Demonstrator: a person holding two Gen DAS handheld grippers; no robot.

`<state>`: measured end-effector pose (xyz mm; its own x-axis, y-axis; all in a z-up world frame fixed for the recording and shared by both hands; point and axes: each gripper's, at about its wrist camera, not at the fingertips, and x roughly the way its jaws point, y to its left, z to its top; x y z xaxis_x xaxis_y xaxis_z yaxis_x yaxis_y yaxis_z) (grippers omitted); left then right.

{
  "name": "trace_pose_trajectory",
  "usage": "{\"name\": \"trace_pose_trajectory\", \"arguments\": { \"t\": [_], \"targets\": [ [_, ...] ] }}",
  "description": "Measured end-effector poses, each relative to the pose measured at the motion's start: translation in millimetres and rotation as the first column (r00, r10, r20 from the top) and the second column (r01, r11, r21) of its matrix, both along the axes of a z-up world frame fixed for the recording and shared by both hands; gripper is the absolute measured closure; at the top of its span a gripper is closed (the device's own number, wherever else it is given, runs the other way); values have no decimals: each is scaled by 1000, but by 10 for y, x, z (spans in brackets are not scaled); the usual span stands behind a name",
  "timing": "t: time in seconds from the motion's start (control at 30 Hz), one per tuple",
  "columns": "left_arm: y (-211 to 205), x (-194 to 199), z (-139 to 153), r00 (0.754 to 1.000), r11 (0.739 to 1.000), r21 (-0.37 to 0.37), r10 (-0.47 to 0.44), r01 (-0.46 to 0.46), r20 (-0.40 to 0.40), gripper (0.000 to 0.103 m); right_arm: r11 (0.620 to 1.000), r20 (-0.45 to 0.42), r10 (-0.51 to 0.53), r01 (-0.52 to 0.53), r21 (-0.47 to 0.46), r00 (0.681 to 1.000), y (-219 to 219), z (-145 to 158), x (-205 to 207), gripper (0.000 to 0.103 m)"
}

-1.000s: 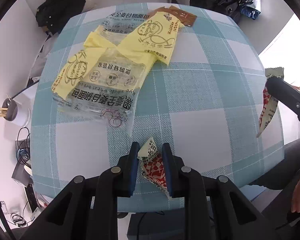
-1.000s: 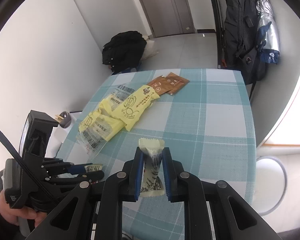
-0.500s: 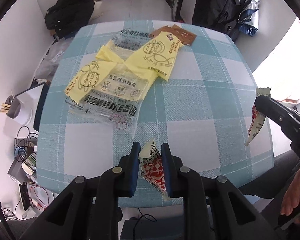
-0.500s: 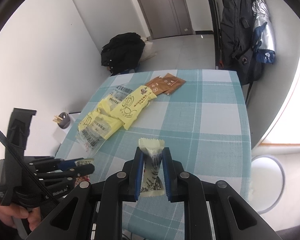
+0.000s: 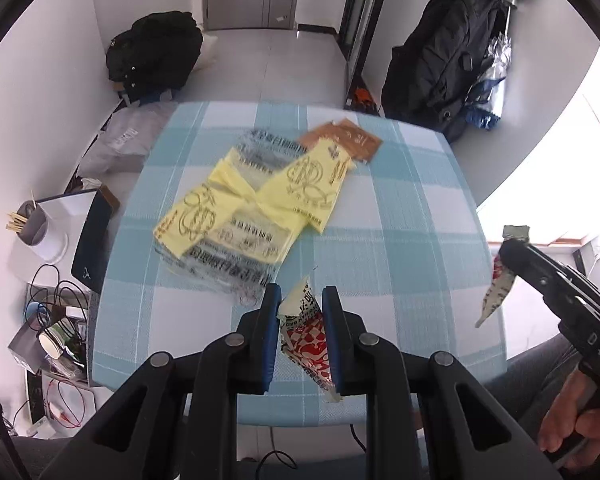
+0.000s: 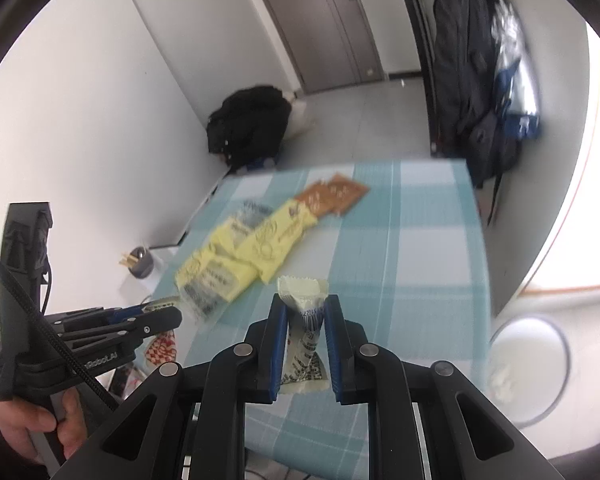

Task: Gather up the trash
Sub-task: 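Carry both wrappers in both grippers over the white bin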

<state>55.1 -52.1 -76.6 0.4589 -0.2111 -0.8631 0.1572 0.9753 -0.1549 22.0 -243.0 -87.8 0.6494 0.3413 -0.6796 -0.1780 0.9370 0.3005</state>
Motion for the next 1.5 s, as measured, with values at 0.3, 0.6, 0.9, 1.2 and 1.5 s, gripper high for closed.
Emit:
{"name": "trace_pose_trajectory", "arguments": {
  "t": [0.3, 0.6, 0.9, 1.2, 1.5],
  "targets": [
    [-180, 98, 483, 994, 998, -57, -14, 20, 106, 86, 1000, 110, -5, 7, -16, 994, -129, 545, -30, 85],
    [-671, 290, 961, 976, 987, -107, -96, 119, 195, 87, 996, 198, -76, 83, -29, 977, -617, 1084, -18, 85],
    [-1357, 431, 1173, 953, 960, -144, -204, 239, 223, 86, 980, 244, -175, 193, -54, 954, -1370, 1437, -112, 85],
    [-2095, 565, 946, 929, 924, -155, -323, 351, 178, 87, 946, 208, -294, 315, -74, 933, -2191, 1264, -220, 85],
    [-2737, 637, 412, 907, 891, -170, -416, 421, 64, 86, 922, 106, -388, 387, 27, 916, -2953, 543, -345, 85]
  ]
}}
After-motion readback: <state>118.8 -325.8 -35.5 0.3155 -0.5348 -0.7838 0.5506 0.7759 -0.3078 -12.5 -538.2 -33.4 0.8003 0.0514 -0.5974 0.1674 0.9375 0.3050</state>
